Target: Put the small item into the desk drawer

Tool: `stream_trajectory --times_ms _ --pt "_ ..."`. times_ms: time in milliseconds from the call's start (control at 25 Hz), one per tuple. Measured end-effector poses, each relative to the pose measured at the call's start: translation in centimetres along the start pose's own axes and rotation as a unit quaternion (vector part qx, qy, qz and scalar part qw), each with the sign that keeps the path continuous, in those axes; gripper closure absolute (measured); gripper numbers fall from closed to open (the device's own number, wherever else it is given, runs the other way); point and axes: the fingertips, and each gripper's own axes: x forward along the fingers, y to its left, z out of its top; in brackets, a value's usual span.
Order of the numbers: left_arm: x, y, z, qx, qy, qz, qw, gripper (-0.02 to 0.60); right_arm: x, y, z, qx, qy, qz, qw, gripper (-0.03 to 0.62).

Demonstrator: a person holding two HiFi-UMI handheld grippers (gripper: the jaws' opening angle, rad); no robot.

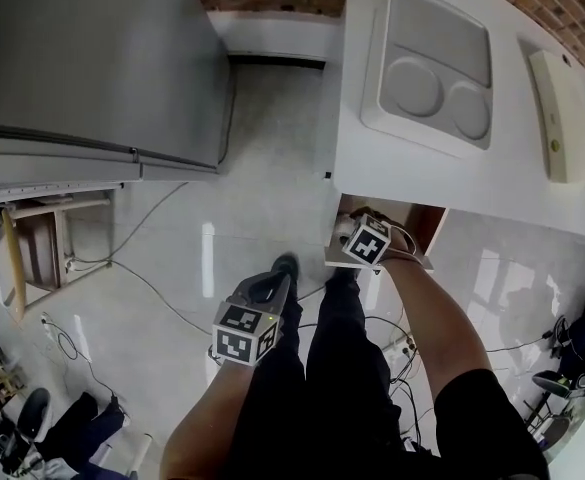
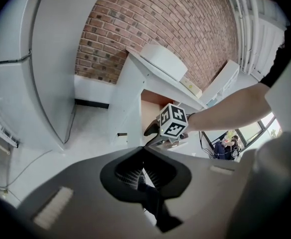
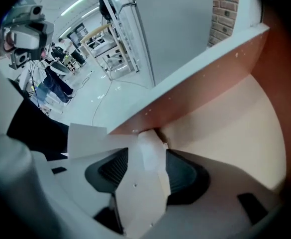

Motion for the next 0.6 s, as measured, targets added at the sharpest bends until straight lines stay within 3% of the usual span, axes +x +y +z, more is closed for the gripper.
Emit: stream_trajectory --times_ms 280,600 --pt "-3.8 -2.4 5.8 0.006 -0.046 -0.017 0.9988 0.571 -6.8 2.1 -2.7 0.125 -0.006 -0.005 0.992 0.388" --pt "-7.8 -4.7 10.7 0.021 -0.075 -0.048 0.9958 0.571 -16.3 3.9 -4.0 0.212 -0.045 -0.042 0.975 0.388"
